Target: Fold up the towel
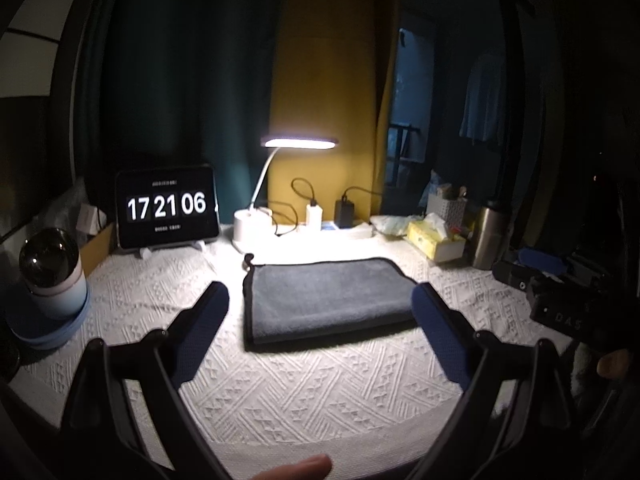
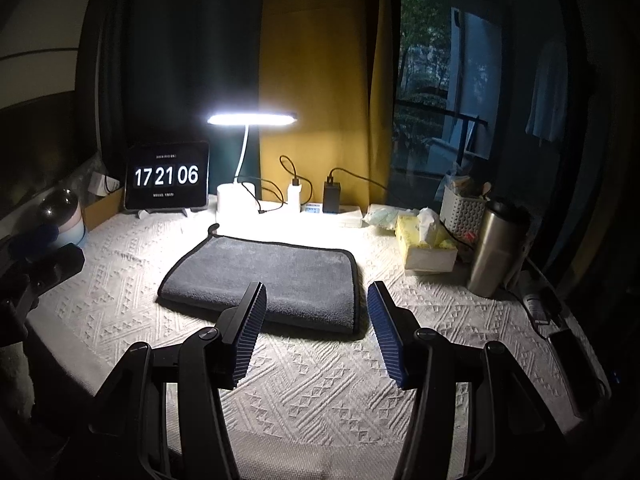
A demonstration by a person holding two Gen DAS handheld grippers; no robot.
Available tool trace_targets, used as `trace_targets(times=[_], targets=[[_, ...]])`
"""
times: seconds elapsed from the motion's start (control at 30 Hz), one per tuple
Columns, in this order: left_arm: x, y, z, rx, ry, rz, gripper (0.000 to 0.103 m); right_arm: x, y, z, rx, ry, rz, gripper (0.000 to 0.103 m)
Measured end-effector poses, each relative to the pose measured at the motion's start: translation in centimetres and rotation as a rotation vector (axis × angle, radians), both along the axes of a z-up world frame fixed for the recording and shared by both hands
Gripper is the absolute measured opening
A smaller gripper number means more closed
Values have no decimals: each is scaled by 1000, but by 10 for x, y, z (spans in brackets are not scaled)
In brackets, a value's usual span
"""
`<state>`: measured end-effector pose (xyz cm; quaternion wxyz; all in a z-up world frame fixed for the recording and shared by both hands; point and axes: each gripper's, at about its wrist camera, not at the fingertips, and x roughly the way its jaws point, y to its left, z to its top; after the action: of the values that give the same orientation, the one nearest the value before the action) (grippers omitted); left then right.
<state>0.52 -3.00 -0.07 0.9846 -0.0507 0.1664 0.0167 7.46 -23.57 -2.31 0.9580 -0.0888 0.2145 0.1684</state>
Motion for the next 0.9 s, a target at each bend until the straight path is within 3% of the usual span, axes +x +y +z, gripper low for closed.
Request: trace_targets(times=[0.4, 0.9], targets=[[-24, 7, 14, -14, -72, 35, 94, -30, -9, 20, 2, -77, -19, 56], [-24, 11, 13, -30, -61, 43, 94, -35, -7, 24, 1, -91, -19, 56]])
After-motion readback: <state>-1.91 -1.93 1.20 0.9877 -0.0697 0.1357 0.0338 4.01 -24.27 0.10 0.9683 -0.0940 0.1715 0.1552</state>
